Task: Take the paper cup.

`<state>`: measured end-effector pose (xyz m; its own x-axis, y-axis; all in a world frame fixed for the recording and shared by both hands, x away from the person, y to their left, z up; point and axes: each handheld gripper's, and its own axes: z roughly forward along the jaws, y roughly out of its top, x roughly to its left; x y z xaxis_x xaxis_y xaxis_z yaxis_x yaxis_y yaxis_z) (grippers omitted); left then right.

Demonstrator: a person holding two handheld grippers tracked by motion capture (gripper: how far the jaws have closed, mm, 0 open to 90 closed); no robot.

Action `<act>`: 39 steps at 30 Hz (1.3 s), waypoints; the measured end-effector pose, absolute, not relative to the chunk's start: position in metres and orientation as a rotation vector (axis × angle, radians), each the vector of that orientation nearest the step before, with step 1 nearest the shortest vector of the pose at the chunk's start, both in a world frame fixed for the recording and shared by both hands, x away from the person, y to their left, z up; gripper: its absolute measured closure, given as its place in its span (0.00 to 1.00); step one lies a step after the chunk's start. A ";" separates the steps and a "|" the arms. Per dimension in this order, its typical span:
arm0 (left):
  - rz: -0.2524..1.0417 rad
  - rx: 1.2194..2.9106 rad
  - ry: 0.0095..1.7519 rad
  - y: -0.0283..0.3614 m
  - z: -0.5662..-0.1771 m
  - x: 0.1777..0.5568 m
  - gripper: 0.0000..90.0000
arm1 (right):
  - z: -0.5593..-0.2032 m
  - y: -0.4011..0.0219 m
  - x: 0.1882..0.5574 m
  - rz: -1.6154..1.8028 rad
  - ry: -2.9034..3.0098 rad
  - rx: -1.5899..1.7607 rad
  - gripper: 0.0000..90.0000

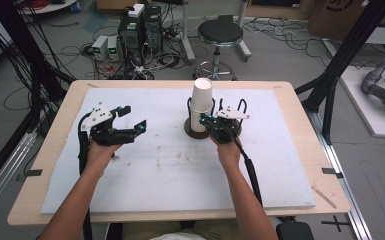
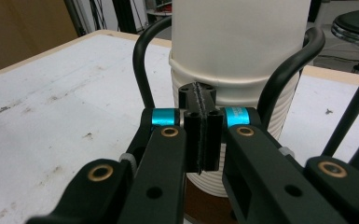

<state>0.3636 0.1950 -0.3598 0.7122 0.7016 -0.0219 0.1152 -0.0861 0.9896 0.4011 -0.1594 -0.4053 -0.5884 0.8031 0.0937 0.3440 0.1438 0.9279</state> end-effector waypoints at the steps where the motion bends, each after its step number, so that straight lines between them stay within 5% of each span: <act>1: 0.551 1.621 0.662 0.191 -0.355 0.368 0.20 | -0.405 -0.159 0.401 1.442 1.999 1.096 1.00; 16: 0.396 1.710 0.552 0.121 -0.316 0.435 0.20 | -0.407 -0.162 0.405 1.476 2.000 1.139 1.00; 39: 0.392 1.835 0.541 0.037 -0.311 0.478 0.20 | -0.407 -0.162 0.405 1.475 2.011 1.135 1.00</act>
<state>0.4780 0.0370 -0.3114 0.8394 0.5434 0.0015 0.1713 -0.2672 0.9483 0.4051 -0.1624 -0.4068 -0.5912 0.7940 0.1416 0.3736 0.1140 0.9206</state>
